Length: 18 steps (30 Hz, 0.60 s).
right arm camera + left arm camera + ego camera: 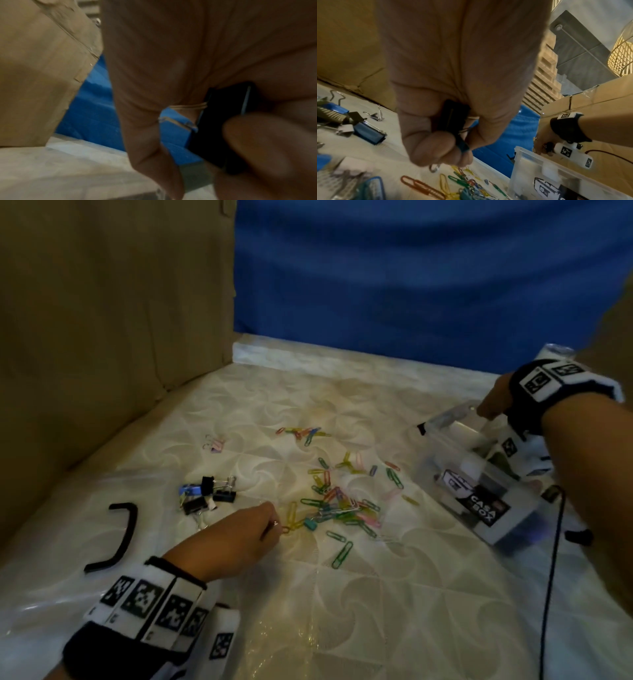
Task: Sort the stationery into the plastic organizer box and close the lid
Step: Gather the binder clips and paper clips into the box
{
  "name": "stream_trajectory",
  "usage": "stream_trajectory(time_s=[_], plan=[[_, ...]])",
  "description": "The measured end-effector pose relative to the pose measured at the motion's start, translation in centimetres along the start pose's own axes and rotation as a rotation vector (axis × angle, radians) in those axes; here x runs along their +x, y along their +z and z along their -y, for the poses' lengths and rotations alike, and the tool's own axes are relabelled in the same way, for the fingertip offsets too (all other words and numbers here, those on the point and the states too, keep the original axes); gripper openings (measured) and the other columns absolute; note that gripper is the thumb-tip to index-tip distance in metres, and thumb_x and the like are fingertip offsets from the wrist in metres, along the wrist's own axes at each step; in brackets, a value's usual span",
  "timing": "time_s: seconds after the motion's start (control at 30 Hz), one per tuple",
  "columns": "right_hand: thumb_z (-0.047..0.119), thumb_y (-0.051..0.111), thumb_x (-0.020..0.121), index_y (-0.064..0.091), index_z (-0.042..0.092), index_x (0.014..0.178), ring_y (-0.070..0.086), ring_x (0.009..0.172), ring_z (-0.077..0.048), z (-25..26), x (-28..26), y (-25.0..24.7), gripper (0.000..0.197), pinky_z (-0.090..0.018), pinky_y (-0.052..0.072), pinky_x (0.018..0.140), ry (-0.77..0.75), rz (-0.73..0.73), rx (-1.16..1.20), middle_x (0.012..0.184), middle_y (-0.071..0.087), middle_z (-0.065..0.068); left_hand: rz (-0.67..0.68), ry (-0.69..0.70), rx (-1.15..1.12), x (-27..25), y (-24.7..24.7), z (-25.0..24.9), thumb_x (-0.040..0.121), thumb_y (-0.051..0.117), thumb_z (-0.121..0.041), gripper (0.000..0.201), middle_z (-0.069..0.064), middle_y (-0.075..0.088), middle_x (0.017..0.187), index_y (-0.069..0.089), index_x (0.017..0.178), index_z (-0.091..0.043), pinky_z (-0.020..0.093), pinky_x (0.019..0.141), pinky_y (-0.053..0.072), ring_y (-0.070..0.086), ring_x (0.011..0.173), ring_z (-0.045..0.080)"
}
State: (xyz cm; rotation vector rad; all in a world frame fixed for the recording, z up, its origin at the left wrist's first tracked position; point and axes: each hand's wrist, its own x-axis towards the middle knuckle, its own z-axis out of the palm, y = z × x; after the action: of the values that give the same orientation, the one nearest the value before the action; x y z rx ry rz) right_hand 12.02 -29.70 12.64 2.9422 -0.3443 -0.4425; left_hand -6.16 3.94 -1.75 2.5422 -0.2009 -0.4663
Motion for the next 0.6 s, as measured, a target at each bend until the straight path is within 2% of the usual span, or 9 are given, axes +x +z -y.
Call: stream_trajectory(time_s=[0.1, 0.17, 0.23, 0.27, 0.3, 0.37, 0.4, 0.5, 0.6], plan=[[0.031, 0.070, 0.083, 0.052, 0.024, 0.136, 0.050, 0.126, -0.027, -2.5, 4.3, 0.3, 0.057, -0.037, 0.039, 0.107, -0.012, 0.036, -0.143, 0.143, 0.049, -0.004, -0.029, 0.014, 0.002, -0.2, 0.0, -0.6, 0.102, 0.031, -0.026, 0.024, -0.012, 0.046, 0.072, 0.051, 0.108, -0.015, 0.014, 0.056, 0.035, 0.045, 0.063, 0.000], [0.045, 0.075, 0.068, 0.065, 0.033, 0.120, 0.057, 0.114, -0.025, -4.6, 8.6, 0.5, 0.054, -0.039, 0.044, 0.103, 0.027, -0.013, -0.140, 0.129, 0.059, 0.000, -0.059, 0.020, 0.000, -0.2, 0.2, -0.8, 0.102, 0.030, -0.023, 0.023, -0.012, 0.043, 0.070, 0.052, 0.106, -0.017, 0.012, 0.055, 0.037, 0.044, 0.060, 0.000], [0.043, 0.076, 0.070, 0.069, 0.038, 0.095, 0.059, 0.102, -0.021, -5.3, 9.9, 0.5, 0.027, -0.035, 0.046, 0.100, 0.035, -0.018, -0.051, 0.112, 0.061, 0.006, -0.069, 0.025, -0.001, -0.1, 0.4, -0.9, 0.103, 0.030, -0.020, 0.022, -0.012, 0.042, 0.070, 0.051, 0.101, -0.022, 0.010, 0.056, 0.037, 0.044, 0.058, 0.000], [0.040, 0.076, 0.072, 0.067, 0.036, 0.093, 0.059, 0.099, -0.020, -5.3, 9.7, 0.5, 0.023, -0.032, 0.046, 0.099, 0.001, 0.006, 0.020, 0.109, 0.060, 0.007, -0.061, 0.025, -0.001, 0.1, 0.6, -1.0, 0.103, 0.029, -0.019, 0.022, -0.012, 0.043, 0.070, 0.050, 0.096, -0.025, 0.010, 0.056, 0.037, 0.044, 0.059, 0.000], [0.041, 0.078, 0.069, 0.067, 0.031, 0.096, 0.061, 0.099, -0.022, -5.1, 9.2, 0.5, 0.031, -0.034, 0.047, 0.098, -0.019, 0.003, 0.075, 0.107, 0.063, 0.004, -0.050, 0.029, 0.002, 0.4, 0.7, -1.0, 0.103, 0.029, -0.019, 0.024, -0.012, 0.045, 0.072, 0.048, 0.092, -0.028, 0.010, 0.057, 0.037, 0.044, 0.061, -0.001], [0.041, 0.083, 0.062, 0.067, 0.009, 0.110, 0.064, 0.100, -0.031, -4.5, 6.6, 0.5, 0.060, -0.043, 0.050, 0.095, 0.014, -0.030, 0.285, 0.110, 0.067, -0.012, -0.039, 0.041, 0.004, 1.1, 1.1, -1.1, 0.102, 0.029, -0.019, 0.028, -0.014, 0.048, 0.078, 0.046, 0.086, -0.033, 0.012, 0.061, 0.036, 0.046, 0.067, -0.001], [0.038, 0.081, 0.068, 0.062, 0.002, 0.115, 0.063, 0.099, -0.034, -4.8, 6.4, 0.4, 0.062, -0.044, 0.051, 0.093, 0.025, -0.071, 0.396, 0.114, 0.065, -0.018, -0.041, 0.051, 0.005, 1.4, 1.2, -1.2, 0.102, 0.029, -0.018, 0.028, -0.014, 0.049, 0.080, 0.046, 0.085, -0.033, 0.012, 0.062, 0.036, 0.047, 0.069, 0.000], [0.030, 0.066, 0.087, 0.064, -0.004, 0.111, 0.062, 0.085, -0.033, -5.3, 1.5, 0.8, 0.041, -0.042, 0.051, 0.082, -0.002, -0.243, 0.562, 0.108, 0.065, -0.022, -0.080, 0.115, 0.033, 2.5, 1.0, -2.7, 0.101, 0.030, -0.017, 0.025, -0.011, 0.052, 0.089, 0.051, 0.091, -0.029, 0.010, 0.065, 0.037, 0.049, 0.076, -0.001], [0.030, 0.057, 0.093, 0.062, 0.002, 0.118, 0.059, 0.107, -0.033, -6.7, -3.5, 3.4, 0.037, -0.042, 0.047, 0.095, -0.043, -0.300, 0.656, 0.119, 0.062, -0.017, -0.133, 0.208, 0.065, 3.4, -0.2, -6.1, 0.102, 0.031, -0.019, 0.023, -0.013, 0.048, 0.083, 0.054, 0.103, -0.022, 0.007, 0.062, 0.038, 0.050, 0.070, -0.009]])
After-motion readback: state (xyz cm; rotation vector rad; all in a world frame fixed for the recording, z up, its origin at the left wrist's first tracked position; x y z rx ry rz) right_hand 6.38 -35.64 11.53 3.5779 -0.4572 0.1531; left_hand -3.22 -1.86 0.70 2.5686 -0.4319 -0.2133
